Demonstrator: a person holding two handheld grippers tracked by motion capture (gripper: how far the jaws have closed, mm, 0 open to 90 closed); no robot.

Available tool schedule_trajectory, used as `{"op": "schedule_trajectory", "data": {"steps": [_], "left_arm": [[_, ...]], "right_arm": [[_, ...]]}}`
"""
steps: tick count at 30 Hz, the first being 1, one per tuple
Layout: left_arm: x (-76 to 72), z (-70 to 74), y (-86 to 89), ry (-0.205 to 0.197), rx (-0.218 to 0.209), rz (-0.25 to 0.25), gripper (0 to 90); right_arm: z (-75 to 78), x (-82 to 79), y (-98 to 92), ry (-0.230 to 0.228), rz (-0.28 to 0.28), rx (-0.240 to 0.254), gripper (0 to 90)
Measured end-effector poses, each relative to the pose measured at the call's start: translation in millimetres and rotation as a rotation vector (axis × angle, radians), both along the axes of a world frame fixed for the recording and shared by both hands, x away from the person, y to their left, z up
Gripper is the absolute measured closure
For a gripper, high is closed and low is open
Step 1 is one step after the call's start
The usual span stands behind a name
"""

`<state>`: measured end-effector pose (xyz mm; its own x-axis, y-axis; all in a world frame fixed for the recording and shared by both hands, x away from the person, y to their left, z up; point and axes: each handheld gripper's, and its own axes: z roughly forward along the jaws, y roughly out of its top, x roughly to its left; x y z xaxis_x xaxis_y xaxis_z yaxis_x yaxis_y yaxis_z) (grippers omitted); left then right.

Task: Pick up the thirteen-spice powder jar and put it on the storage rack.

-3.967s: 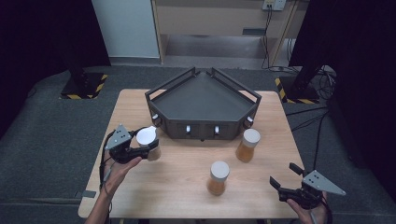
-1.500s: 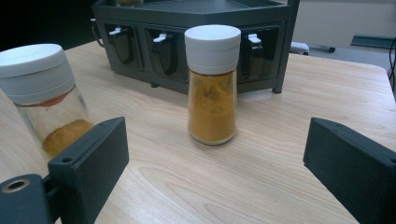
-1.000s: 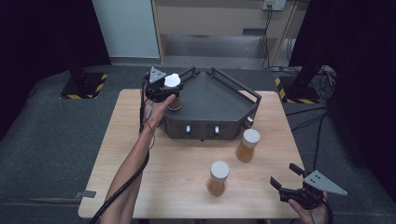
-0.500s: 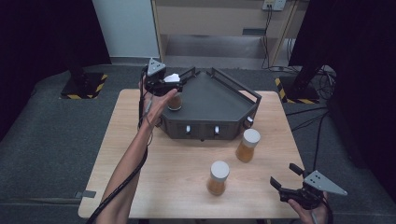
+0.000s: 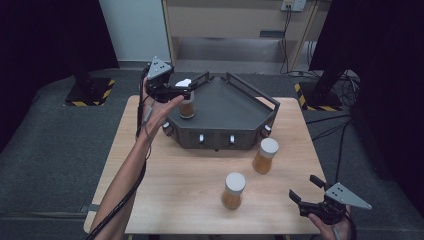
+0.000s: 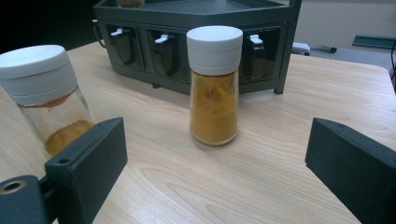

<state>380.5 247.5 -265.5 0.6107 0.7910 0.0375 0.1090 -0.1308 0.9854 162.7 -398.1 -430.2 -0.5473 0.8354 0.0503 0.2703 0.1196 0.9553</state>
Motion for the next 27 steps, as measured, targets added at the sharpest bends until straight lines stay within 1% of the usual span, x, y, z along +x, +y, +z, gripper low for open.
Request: {"op": "schedule_trajectory", "data": {"steps": [3, 5, 8, 9, 10, 11, 15, 19, 25, 27], "left_arm": [[-10.3, 2.1, 3.8, -0.011, 0.016, -0.011, 2.3], [-18.6, 2.1, 8.5, -0.014, 0.007, -0.025, 2.1], [-31.8, 2.3, 11.6, -0.021, 0.024, -0.037, 2.0], [-36.9, 2.4, 12.0, -0.026, 0.037, -0.042, 2.0], [-42.0, 1.5, 12.3, -0.032, 0.042, -0.045, 2.0], [-46.2, 0.0, 13.7, -0.034, 0.038, -0.053, 2.1], [-61.8, -8.4, 20.1, -0.039, 0.011, -0.080, 2.1], [-75.0, -17.3, 26.6, -0.040, 0.009, -0.094, 2.0], [-93.6, -37.7, 39.8, -0.036, -0.017, -0.112, 2.0], [-100.5, -44.8, 44.2, -0.036, -0.022, -0.111, 2.0]], "right_arm": [[0.0, 0.1, 0.7, 0.001, -0.002, -0.001, 4.6], [0.2, 0.0, 1.0, 0.000, -0.001, -0.003, 4.5], [0.4, 0.4, 1.1, -0.001, 0.003, -0.007, 4.6], [0.6, 0.4, 1.1, -0.001, 0.004, -0.008, 4.6], [0.6, 0.3, 0.8, -0.001, 0.005, -0.007, 4.6], [0.5, 0.3, 0.6, -0.002, 0.005, -0.006, 4.6], [0.2, 0.3, 0.2, -0.002, 0.005, -0.001, 4.2], [0.0, 0.2, -0.2, -0.003, 0.006, 0.002, 3.6], [-0.1, -0.1, -0.3, -0.003, 0.004, 0.004, 3.3], [0.0, -0.2, -0.1, -0.005, 0.004, 0.002, 3.3]]}}
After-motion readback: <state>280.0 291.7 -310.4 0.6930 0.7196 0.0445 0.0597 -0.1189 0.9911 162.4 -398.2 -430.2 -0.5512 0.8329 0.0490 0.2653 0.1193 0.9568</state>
